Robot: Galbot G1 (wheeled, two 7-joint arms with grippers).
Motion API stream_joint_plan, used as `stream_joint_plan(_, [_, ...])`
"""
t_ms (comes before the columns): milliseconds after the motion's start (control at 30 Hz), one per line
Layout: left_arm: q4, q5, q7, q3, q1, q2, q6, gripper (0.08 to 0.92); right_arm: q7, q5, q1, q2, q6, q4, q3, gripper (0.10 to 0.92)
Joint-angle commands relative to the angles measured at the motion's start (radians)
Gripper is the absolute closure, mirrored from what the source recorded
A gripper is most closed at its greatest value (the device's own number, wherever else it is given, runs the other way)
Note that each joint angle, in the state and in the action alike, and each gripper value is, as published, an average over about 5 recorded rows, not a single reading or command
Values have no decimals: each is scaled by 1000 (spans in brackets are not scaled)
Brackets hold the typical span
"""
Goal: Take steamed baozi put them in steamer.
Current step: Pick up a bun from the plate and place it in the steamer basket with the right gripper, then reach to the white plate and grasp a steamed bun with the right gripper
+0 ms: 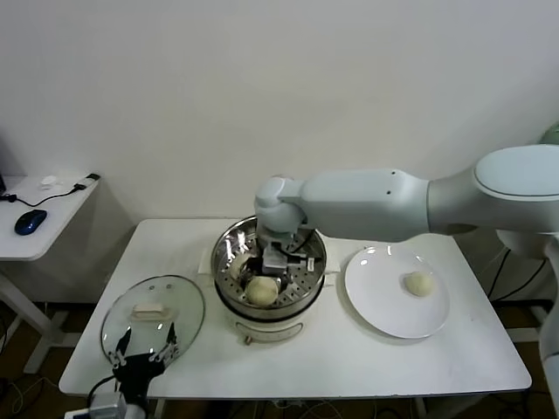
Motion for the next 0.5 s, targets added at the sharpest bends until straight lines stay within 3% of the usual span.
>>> stream_joint_plan(33, [1, 0, 0, 0, 0, -1, 0, 177, -75, 241, 198, -142, 7, -112, -31, 203])
stream_joint_plan(233, [-8, 1, 2, 2, 0, -1, 2, 177, -120, 527, 338, -368, -342, -230, -235, 202])
stream_joint_plan(300, [-11, 1, 3, 3, 0, 0, 3, 177, -141, 532, 322, -457, -429, -236, -273, 203])
stream_joint_plan(500, [-7, -5, 5, 3, -7, 4, 0, 177, -144, 413, 116, -677, -482, -223, -257, 203])
